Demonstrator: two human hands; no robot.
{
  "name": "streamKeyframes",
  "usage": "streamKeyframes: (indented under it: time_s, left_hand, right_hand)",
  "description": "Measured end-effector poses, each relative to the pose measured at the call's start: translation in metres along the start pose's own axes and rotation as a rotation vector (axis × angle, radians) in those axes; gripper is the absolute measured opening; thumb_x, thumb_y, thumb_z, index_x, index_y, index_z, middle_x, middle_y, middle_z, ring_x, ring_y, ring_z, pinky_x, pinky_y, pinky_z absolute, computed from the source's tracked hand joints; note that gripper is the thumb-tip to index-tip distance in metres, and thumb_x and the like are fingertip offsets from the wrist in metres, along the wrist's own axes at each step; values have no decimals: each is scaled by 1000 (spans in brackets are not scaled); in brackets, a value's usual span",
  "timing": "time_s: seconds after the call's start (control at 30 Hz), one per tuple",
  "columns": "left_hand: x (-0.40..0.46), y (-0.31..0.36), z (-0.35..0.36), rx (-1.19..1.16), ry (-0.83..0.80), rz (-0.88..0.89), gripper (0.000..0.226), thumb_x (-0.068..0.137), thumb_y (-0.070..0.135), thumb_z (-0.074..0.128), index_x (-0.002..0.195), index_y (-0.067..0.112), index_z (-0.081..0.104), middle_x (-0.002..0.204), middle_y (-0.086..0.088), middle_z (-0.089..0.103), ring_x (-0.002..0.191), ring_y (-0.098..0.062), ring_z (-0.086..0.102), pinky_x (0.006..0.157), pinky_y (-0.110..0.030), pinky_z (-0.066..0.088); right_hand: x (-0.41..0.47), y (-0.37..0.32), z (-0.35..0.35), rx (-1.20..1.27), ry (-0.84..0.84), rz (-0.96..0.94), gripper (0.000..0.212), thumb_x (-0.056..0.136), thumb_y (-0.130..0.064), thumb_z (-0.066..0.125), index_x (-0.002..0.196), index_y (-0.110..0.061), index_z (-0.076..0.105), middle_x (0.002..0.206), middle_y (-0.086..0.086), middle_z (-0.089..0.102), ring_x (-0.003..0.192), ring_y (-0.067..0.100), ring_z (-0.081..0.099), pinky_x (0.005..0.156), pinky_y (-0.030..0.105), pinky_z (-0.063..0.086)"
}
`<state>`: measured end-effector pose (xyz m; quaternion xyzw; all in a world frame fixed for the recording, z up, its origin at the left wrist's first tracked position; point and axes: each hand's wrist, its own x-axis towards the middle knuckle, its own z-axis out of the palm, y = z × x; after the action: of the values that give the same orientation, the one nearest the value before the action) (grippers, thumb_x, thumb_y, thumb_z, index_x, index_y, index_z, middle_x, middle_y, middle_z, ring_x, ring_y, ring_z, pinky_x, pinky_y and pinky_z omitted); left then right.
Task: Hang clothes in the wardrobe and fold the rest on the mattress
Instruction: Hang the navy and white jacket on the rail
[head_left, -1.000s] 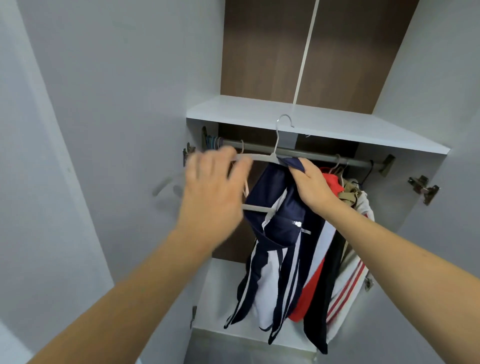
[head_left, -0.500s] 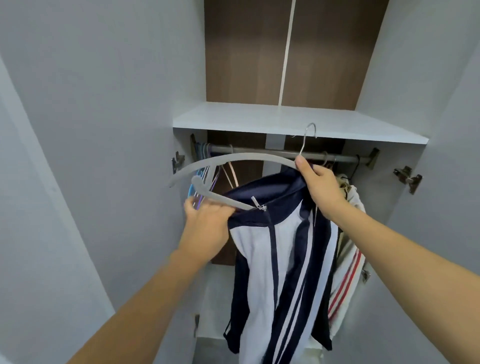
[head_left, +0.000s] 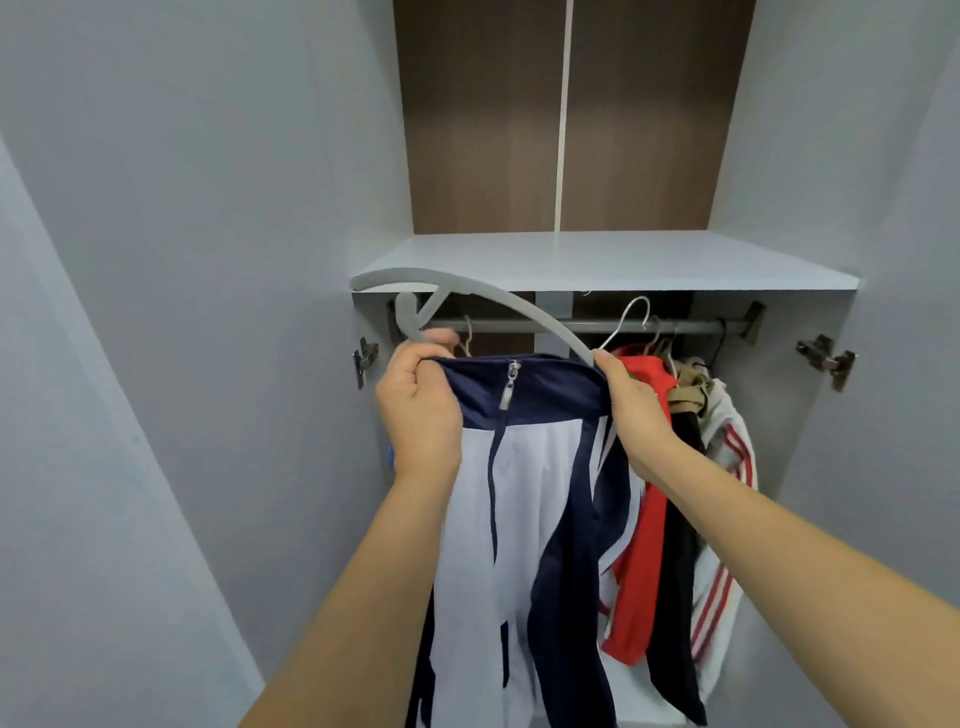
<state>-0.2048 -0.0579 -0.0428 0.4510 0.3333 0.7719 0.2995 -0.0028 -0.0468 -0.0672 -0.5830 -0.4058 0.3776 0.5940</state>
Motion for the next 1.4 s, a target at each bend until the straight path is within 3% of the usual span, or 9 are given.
streamKeyframes:
  time_s: [0.2,0.43,0.57,0.67,0.77,0.93,1.07,1.27,1.4]
  left_hand:
    - [10,-9,-6,228,-214,-31,50,77,-6,35,59,29,66,75,12,67,75,-8,62,66,-17,49]
    - [29,-9,-26,390,-21,36,40,83,-10,36,64,17,58,101,16,44,100,-2,45,78,-4,35]
    - [44,-9,-31,399,99,36,41,79,-10,39,57,18,60,116,12,40,109,-5,37,79,1,31]
    - [52,-5,-23,187,8,-166,50,75,-11,31,51,23,58,93,14,59,77,-1,56,67,-11,44]
    - [54,-9,-17,-53,-13,-444,59,77,-12,24,45,22,60,61,7,66,60,-16,63,58,-25,53]
    - [46,-12,-14,-60,7,-556,47,77,-8,27,55,14,62,60,-11,62,47,-20,58,46,-24,49]
    - [40,-12,-6,-170,-14,-603,42,72,-9,28,52,14,57,55,-6,53,48,-21,51,48,-23,45]
    - [45,-23,-11,375,-158,-470,41,68,-9,24,71,13,59,102,-8,51,70,-27,54,46,-23,46]
    - [38,-23,-15,407,-343,-509,41,81,-10,26,66,17,53,62,-4,58,48,-15,53,47,-21,45]
  right_hand:
    - [0,-14,7,136,-110,215,52,73,-69,68,77,-18,66,59,-1,65,54,15,65,54,26,53]
    - [14,4,11,-185,71,-72,31,86,5,45,71,-20,35,69,3,35,55,14,36,42,17,36]
    - [20,9,16,-88,53,13,29,93,4,41,81,-22,36,79,6,41,60,17,48,41,23,47]
    - [21,6,17,-101,31,-8,28,92,2,44,83,-23,38,91,16,57,72,24,56,59,30,49]
    - [8,-3,25,35,-173,-16,20,83,-5,51,92,-22,47,95,13,73,79,24,63,61,30,46]
    - [-13,-4,21,321,-514,-150,21,91,-11,61,108,-12,73,103,20,73,98,29,71,80,26,56]
    - [-20,20,12,366,-522,-98,23,97,-12,56,113,-14,73,88,11,73,81,20,69,72,23,54]
    - [-11,14,-7,75,-487,-218,22,97,-15,58,113,-16,74,64,0,57,63,11,49,63,18,44]
    - [-6,9,-18,315,-241,-246,15,93,-17,65,97,-21,79,76,4,71,76,11,65,77,22,50]
